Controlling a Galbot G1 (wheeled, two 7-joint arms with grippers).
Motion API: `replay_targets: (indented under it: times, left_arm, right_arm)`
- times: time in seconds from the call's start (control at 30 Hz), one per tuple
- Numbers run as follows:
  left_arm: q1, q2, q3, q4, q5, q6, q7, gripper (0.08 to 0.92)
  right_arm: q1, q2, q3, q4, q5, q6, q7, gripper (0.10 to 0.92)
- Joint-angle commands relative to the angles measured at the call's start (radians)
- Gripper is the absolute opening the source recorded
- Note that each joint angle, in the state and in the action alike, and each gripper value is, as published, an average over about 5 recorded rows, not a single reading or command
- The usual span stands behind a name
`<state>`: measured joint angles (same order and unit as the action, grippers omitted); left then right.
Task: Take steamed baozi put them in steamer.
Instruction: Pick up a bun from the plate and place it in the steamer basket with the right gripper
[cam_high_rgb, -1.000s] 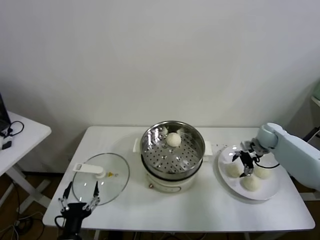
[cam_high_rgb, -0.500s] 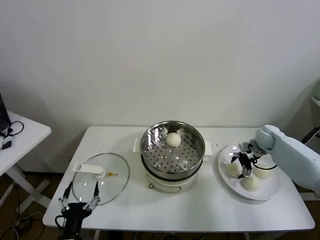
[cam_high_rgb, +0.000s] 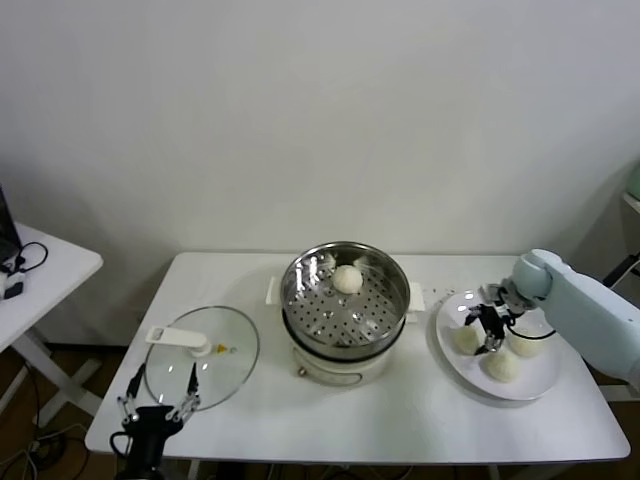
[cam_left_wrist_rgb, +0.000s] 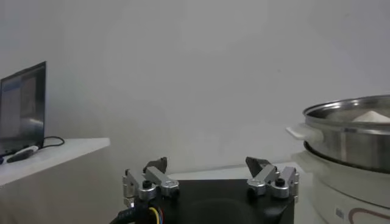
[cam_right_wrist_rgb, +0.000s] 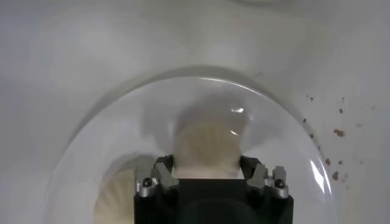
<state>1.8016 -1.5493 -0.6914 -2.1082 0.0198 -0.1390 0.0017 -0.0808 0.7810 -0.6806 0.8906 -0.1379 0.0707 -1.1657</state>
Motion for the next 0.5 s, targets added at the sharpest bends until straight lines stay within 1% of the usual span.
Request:
replay_targets:
  times: [0.03,0.3,0.5]
  left_arm:
    - [0.0,-0.001,0.001,-0.002,0.0,-0.001,0.0,0.823]
    - [0.006,-0.002,0.0,-0.003,-0.005,-0.005,-0.001,0.823]
    - [0.003,-0.001,0.001,-0.005,-0.013,-0.002,-0.001,0.823]
  right_arm:
    - [0.001,-0.001,0.004,0.0,0.006,-0.002,-0.001,0.682]
    - [0.02,-0.012,-0.005,0.01,0.069,-0.022,0.0,0.674]
    - [0.132,-0.036,-0.099,0.046,0.233,-0.071,-0.006,0.67]
